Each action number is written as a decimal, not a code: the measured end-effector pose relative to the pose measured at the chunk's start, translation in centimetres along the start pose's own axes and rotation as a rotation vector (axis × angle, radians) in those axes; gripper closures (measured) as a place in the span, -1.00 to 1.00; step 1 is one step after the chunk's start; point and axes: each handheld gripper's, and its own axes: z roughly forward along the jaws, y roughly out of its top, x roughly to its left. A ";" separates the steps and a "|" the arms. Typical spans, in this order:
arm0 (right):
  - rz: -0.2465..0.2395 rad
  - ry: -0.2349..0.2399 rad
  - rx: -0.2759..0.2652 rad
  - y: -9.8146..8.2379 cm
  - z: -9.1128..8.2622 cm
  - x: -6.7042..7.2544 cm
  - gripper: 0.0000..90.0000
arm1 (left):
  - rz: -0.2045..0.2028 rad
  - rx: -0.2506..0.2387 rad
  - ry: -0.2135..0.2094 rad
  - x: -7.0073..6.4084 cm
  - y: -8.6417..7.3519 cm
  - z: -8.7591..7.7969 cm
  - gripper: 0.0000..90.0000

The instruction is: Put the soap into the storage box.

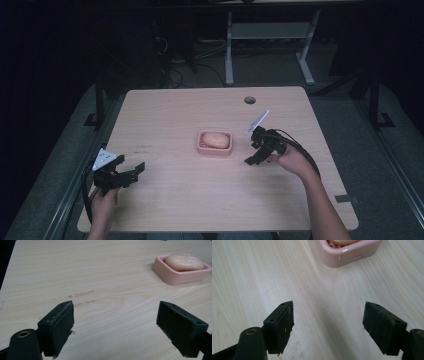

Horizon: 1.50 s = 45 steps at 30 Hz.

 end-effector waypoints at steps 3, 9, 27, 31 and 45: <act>0.008 0.005 0.009 -0.5 0.1 0.1 -0.46 | 0.000 0.000 0.000 0.0 0.0 0.0 -0.68; 0.015 0.006 -0.007 -1.5 0.2 0.3 -0.46 | 0.005 0.005 -0.001 0.0 0.0 0.0 -0.68; 0.047 0.004 -0.021 -4.1 0.0 0.8 -0.46 | 0.014 0.012 -0.002 0.0 -0.1 0.0 -0.68; 0.058 0.009 -0.023 -4.8 0.0 0.9 -0.46 | 0.013 0.011 -0.003 -0.1 -0.1 0.1 -0.68; 0.094 0.000 -0.043 -7.7 -0.2 2.0 -0.46 | 0.018 0.016 -0.006 -0.3 -0.1 0.2 -0.68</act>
